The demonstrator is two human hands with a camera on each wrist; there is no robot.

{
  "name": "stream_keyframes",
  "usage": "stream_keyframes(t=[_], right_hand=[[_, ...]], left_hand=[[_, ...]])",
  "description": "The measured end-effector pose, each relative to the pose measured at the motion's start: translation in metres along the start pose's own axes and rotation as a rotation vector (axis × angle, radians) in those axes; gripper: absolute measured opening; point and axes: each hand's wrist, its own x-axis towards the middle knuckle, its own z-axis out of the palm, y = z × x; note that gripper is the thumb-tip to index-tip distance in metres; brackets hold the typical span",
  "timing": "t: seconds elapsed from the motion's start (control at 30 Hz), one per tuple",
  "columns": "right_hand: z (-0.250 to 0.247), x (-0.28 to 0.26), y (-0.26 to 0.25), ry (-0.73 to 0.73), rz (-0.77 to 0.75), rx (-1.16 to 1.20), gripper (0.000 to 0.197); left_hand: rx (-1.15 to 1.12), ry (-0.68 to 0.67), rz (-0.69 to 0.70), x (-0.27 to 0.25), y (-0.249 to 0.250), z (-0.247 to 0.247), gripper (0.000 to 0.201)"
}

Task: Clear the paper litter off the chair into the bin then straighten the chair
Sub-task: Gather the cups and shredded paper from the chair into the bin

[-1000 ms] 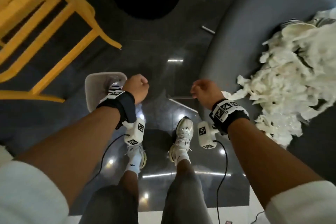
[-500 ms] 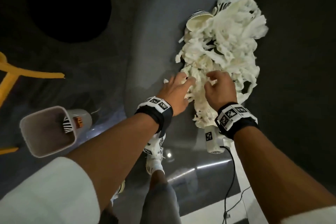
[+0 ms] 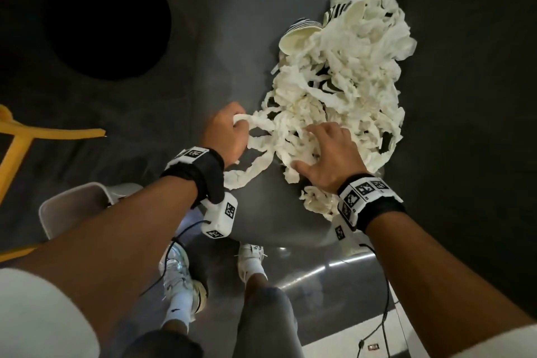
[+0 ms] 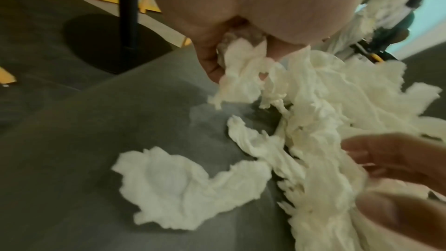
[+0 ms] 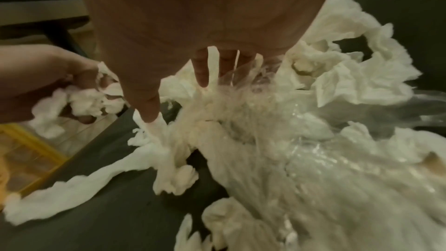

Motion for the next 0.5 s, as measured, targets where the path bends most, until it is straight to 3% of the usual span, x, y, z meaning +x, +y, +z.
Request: stream_keyframes(t=[0.13,0.37,0.5], right_hand=[[0.009,0.001,-0.023,0.105,-0.062,-0.112,0.083],[0.032,0.008,-0.079,0.163,-0.157,-0.232,0.087],[0.041,0.021,-0.104,0.168,-0.224,-0.196,0.096]], left_hand=[[-0.003,0.109,-0.044,-0.003,-0.023,-0.034,0.013],[-0.111,0.268,-0.176,-0.022,-0.071,-0.072,0.017],[-0.082,0.177,-0.221,-0.04,-0.092,-0.087,0.022]])
